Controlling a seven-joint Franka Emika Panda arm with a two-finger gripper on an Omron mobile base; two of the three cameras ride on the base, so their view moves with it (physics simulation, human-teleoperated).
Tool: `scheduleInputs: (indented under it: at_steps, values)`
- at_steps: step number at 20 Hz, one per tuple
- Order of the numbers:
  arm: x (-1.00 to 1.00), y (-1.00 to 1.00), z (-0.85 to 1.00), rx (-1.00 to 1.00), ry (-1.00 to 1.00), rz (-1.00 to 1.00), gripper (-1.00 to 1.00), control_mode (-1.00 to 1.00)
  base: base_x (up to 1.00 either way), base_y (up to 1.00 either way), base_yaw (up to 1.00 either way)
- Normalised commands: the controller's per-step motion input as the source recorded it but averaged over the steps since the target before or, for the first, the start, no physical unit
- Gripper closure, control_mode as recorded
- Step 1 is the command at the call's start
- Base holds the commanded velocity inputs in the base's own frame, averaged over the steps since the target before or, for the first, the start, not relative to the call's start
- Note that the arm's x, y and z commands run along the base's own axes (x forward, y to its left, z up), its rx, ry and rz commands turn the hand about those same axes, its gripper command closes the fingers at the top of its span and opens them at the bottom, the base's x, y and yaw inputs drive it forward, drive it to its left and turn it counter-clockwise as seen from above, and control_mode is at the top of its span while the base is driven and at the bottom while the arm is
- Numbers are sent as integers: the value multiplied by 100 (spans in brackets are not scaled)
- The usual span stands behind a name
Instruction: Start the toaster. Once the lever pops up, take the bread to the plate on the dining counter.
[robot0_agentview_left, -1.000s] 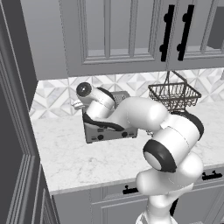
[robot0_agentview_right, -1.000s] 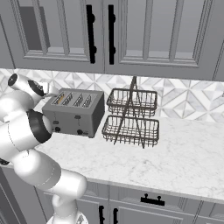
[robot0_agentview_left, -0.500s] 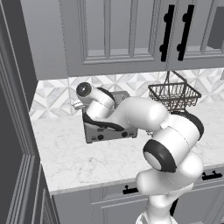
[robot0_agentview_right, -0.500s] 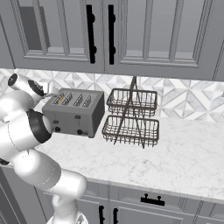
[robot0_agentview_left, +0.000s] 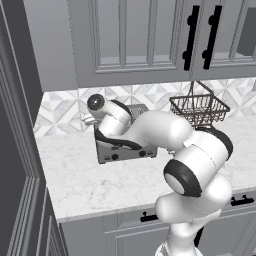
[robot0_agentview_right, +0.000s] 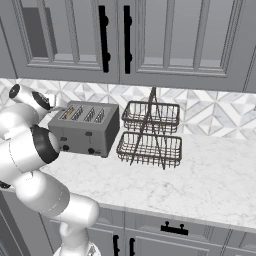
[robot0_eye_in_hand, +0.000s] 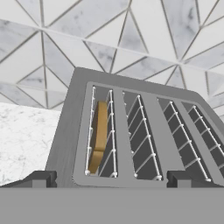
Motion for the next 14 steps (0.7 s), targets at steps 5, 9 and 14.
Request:
scheduleInputs:
  at_steps: [5,9,14]
  values:
    - [0,0,0,0,0,0,-100,-100,0,0,0]
    - [0,0,0,0,0,0,-100,-100,0,0,0]
    - [0,0,0,0,0,0,-100,-100,0,0,0]
